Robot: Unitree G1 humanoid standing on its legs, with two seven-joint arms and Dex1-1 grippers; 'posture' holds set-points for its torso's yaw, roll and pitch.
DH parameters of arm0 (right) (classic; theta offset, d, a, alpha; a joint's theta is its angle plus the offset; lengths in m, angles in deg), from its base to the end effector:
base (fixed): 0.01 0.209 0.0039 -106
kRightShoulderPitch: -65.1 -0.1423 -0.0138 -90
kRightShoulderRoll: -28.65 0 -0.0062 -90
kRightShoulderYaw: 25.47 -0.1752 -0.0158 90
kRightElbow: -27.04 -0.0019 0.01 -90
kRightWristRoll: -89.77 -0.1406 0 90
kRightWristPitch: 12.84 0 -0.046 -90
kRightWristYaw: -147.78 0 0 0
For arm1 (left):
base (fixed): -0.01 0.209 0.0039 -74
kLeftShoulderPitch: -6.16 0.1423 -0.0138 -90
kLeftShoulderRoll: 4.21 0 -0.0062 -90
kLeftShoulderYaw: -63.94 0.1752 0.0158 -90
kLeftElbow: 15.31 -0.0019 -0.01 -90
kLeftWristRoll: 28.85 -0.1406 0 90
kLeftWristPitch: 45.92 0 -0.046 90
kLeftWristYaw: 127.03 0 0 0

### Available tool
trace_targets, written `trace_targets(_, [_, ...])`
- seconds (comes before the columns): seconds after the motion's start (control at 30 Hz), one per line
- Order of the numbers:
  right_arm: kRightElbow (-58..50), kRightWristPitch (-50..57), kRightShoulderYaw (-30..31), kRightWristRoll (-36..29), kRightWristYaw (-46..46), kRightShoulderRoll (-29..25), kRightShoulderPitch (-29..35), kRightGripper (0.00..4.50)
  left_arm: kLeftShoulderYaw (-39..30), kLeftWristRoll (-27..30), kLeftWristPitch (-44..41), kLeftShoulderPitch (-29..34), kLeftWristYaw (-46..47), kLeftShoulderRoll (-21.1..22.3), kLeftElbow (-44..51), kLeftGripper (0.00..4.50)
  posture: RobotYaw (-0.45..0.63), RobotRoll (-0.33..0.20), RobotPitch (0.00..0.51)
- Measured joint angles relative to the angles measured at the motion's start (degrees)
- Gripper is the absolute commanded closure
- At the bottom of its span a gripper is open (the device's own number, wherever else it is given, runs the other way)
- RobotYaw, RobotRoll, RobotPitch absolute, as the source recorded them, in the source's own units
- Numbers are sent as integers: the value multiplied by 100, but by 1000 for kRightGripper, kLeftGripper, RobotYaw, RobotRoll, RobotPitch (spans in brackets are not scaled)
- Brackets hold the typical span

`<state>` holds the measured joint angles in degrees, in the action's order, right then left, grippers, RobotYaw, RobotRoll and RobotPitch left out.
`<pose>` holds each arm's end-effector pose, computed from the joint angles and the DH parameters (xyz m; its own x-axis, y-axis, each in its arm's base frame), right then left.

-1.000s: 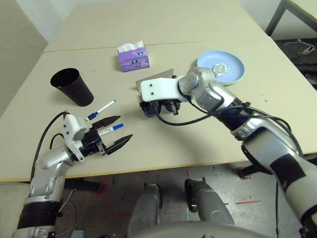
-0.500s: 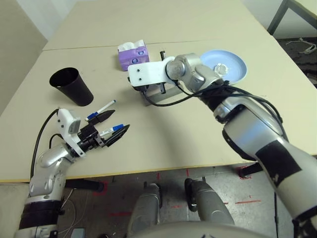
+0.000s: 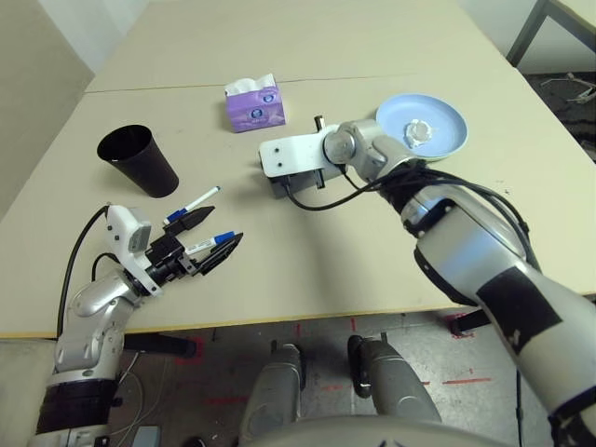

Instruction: Organize and tidy the items on the table.

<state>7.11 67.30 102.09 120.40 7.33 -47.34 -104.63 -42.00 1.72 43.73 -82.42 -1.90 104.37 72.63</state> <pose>0.3532 -0.0168 0.2105 0.5671 0.5525 -0.6109 -0.5829 -0.2548 -0.7716 0.1932 0.3031 0.1081 0.7659 -0.6429 0.0112 0.6380 0.7620 0.1110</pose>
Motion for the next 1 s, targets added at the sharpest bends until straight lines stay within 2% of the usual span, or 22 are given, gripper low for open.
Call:
trace_targets(0.3, [18,27,-68,113,77,47,0,4341,0,4,0,4,-33,-6,56,0,-30,0,187])
trace_targets(0.73, [2,126,-343,117,17,62,-79,41,1,-25,4,-2,-94,-6,72,0,-36,0,183])
trace_targets(1.0, [17,126,-412,125,3,56,-106,13,1,-43,65,-2,-96,-6,61,0,-36,0,181])
